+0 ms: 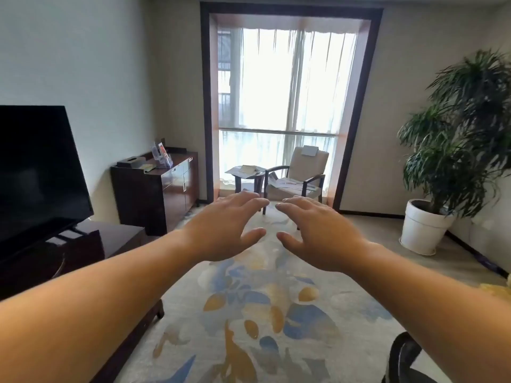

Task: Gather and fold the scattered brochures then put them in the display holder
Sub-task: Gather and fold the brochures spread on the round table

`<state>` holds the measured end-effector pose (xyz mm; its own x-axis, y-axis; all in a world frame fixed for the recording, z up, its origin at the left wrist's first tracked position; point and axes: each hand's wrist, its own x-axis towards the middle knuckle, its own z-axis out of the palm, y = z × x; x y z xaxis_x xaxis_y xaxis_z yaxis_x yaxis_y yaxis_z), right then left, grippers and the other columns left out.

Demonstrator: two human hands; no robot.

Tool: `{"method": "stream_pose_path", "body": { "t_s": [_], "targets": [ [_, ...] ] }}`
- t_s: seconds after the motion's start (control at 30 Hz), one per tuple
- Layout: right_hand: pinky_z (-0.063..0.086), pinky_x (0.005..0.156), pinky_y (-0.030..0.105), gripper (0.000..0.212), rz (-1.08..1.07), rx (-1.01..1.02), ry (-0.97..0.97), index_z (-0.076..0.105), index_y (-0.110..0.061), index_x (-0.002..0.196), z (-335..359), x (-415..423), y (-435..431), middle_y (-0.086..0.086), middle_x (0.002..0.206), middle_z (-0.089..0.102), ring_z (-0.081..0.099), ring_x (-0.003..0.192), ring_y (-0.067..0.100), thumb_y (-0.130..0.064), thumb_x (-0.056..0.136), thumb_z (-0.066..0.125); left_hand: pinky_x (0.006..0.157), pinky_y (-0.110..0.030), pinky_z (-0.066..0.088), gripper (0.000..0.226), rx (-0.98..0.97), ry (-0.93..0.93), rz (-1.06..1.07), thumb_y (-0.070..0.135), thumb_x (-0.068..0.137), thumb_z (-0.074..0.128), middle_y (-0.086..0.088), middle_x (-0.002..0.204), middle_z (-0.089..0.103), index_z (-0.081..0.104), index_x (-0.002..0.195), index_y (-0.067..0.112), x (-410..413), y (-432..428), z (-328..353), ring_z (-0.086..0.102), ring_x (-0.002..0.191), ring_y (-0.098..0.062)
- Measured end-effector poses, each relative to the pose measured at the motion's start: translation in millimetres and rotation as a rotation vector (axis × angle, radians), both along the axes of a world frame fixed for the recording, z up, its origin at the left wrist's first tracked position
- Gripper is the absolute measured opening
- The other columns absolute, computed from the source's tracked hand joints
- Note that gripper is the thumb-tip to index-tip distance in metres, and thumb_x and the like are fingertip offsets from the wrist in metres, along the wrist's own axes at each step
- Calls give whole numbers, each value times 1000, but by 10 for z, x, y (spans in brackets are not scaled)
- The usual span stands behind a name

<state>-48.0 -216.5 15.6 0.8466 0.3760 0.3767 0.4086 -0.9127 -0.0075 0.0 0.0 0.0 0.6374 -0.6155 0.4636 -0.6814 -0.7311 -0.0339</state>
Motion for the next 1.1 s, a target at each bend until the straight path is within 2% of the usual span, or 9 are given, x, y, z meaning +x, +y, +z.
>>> {"method": "stream_pose_path", "body": {
  "t_s": [0.13, 0.33, 0.57, 0.83, 1.0, 1.1],
  "targets": [
    [35, 108, 36, 59, 10, 4, -7, 37, -33, 145, -75, 523, 101, -9, 149, 43, 38, 137, 14, -58, 92, 45, 105, -32, 38, 62, 16, 25, 18, 64, 92, 35, 5, 151, 38, 32, 146, 32, 527, 106, -88, 43, 134, -17],
    [37, 108, 37, 60, -28, 21, 1, 38, -31, 145, -121, 1534, 259, -8, 150, 43, 39, 137, 15, -59, 92, 45, 105, -34, 40, 60, -29, 40, -17, 58, 94, 44, 5, 151, 39, 34, 145, 31, 1582, 209, -138, 43, 134, -17],
    [35, 109, 37, 60, -67, 16, 15, 39, -32, 144, -132, 2671, 259, -9, 148, 45, 40, 136, 14, -60, 91, 44, 103, -31, 40, 59, -42, 59, -55, 60, 93, 43, 7, 150, 39, 33, 145, 33, 2780, 187, -161, 43, 133, -16],
    [36, 108, 35, 58, -62, 40, 57, 40, -32, 144, -263, 4078, -84, -8, 149, 44, 41, 136, 15, -57, 92, 46, 101, -29, 40, 58, -35, 87, -26, 59, 93, 44, 6, 149, 41, 36, 143, 32, 4194, -151, -339, 45, 132, -16],
    [36, 106, 33, 56, -41, 68, 44, 42, -31, 142, -254, 5082, -500, -8, 147, 45, 43, 133, 16, -55, 92, 48, 105, -38, 40, 57, -16, 99, 14, 56, 93, 46, 4, 149, 41, 36, 143, 31, 5190, -469, -340, 45, 133, -18],
    [37, 103, 32, 56, -29, 34, 32, 42, -30, 143, -237, 5700, -700, -8, 148, 45, 43, 134, 15, -55, 92, 48, 104, -37, 41, 57, -15, 102, 50, 58, 93, 45, 4, 149, 41, 34, 143, 33, 5795, -676, -286, 47, 132, -20]
  ]
}}
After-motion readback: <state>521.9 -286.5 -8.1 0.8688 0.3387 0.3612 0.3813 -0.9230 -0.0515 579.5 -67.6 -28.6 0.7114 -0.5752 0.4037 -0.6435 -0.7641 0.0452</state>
